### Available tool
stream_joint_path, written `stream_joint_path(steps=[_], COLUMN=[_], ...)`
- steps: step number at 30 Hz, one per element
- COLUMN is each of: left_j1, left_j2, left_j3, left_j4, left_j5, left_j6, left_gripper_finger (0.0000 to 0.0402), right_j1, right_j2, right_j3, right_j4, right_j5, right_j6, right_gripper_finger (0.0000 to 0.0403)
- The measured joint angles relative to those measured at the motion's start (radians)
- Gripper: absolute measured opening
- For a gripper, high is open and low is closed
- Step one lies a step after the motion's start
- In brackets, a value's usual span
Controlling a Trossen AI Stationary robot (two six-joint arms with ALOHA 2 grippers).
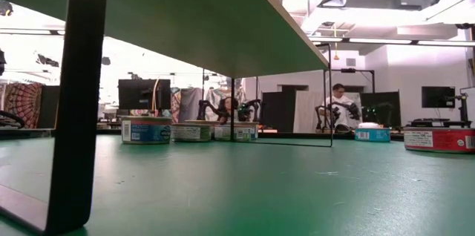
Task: Stack canned seafood by type on shelf
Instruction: Stack the blue pink tuna can on top of the other blue pink tuna cans on the shelf
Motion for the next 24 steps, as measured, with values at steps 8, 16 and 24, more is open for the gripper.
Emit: stream_joint_path(steps=[8,16,24], left_j1=[0.115,0.233,0.342], left_j2=[-0.116,-0.120,-0.243], left_j3=[0.015,-0.111,-0.376], left_j4=[-0.061,-0.140,-0.014], left_j5=[-0.025,0.235,0.207], left_j6=[-0.555,-0.827,-0.989], left_gripper_finger=[0.0261,0.0261,0.0261], right_j1=[-0.061,-0.023,0.125], right_j2=[-0.064,-0.043,-0.092], right_j3=[0.000,-0.054,-0.311], right_j4=[-0.216,-0.236,0.040], right_j5=[-0.045,-0.070,-0.119], right_j6=[0.071,0.064,0.257], right_gripper_finger=[0.0305,0.0305,0.0288])
